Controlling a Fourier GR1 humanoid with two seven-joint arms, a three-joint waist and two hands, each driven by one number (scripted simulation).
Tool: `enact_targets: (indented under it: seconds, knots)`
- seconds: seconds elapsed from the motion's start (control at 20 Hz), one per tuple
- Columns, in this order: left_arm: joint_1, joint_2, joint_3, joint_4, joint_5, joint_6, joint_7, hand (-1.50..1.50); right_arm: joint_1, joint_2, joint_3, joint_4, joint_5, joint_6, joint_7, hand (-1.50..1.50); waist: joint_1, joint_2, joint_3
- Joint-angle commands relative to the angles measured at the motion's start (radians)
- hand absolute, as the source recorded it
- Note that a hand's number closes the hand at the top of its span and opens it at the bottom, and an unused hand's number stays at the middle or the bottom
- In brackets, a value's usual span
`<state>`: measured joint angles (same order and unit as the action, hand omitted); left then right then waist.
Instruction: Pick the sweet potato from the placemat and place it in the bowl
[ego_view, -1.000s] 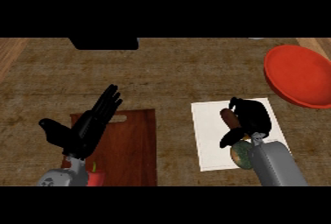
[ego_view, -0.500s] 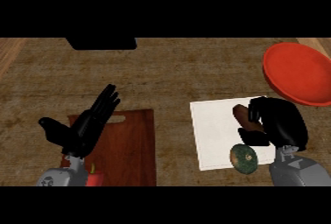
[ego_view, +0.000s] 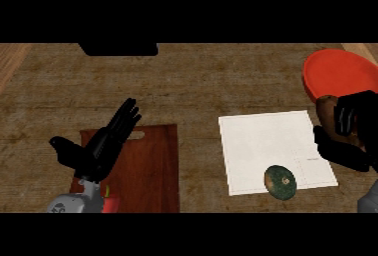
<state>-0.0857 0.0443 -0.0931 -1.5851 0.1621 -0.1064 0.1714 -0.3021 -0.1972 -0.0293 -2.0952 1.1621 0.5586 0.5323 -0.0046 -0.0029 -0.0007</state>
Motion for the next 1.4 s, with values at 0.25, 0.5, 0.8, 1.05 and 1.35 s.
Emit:
enact_targets:
  seconds: [0.25,0.5,0.8,1.05,1.35]
  knots:
    - [-0.057,-0.029,-0.013,0.02,-0.023,0.018,0.019,0.0,-0.216,-0.078,-0.199,0.159,-0.088,-0.03,-0.012,1.5,0.01,0.004,0.001]
    - [-0.073,-0.012,0.029,0.05,-0.001,-0.006,-0.01,0.0,-0.223,-0.166,-0.272,0.341,-0.109,-0.153,-0.134,1.5,0.008,0.005,0.001]
    - [-0.023,-0.01,0.014,0.002,-0.012,-0.005,-0.002,0.0,-0.329,-0.23,-0.341,0.685,-0.135,-0.34,-0.274,1.5,0.019,0.006,0.001]
    - [-0.086,-0.014,0.018,0.063,-0.007,-0.023,-0.005,0.0,-0.434,-0.311,-0.358,1.044,-0.088,-0.517,-0.409,1.5,0.026,0.011,0.001]
    - [-0.08,-0.023,0.018,0.048,-0.003,-0.019,-0.006,0.0,-0.551,-0.367,-0.362,1.41,-0.016,-0.718,-0.507,1.5,0.046,0.018,0.002]
